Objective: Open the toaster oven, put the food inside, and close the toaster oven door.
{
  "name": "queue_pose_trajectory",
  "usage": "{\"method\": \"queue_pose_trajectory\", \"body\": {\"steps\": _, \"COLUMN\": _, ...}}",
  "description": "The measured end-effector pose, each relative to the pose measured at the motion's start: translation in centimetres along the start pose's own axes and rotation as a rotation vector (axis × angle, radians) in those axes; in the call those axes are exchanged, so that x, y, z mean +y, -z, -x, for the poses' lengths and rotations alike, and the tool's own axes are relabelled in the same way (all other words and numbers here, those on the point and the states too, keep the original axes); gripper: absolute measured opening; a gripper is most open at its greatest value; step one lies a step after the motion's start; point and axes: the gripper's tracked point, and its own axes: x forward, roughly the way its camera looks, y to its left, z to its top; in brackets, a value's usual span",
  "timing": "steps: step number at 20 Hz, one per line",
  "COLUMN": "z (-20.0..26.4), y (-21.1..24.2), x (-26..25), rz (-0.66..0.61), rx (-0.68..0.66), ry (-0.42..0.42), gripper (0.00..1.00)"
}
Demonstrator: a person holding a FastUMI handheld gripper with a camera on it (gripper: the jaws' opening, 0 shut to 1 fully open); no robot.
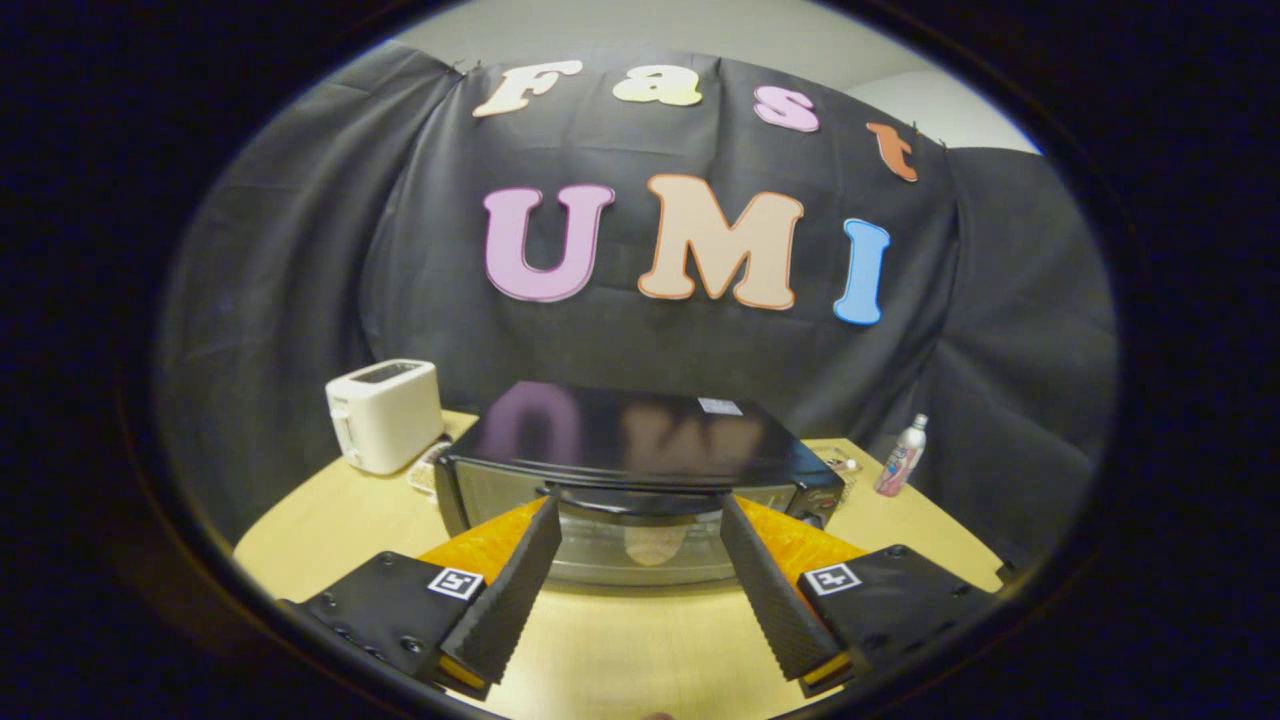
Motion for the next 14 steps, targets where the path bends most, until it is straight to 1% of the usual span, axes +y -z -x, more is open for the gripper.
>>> {"method": "queue_pose_trajectory", "body": {"steps": 2, "z": 0.9, "y": -1.5, "x": 1.0, "rz": -0.032, "rx": -0.017, "ry": -0.045, "gripper": 1.0}}
{"method": "queue_pose_trajectory", "body": {"steps": 5, "z": 1.6, "y": -3.6, "x": 2.0, "rz": -0.048, "rx": -0.044, "ry": -0.078, "gripper": 1.0}}
{"method": "queue_pose_trajectory", "body": {"steps": 11, "z": 2.6, "y": -5.1, "x": 3.2, "rz": -0.071, "rx": -0.074, "ry": -0.114, "gripper": 1.0}}
{"method": "queue_pose_trajectory", "body": {"steps": 14, "z": 3.0, "y": -5.5, "x": 3.2, "rz": -0.087, "rx": -0.082, "ry": -0.118, "gripper": 1.0}}
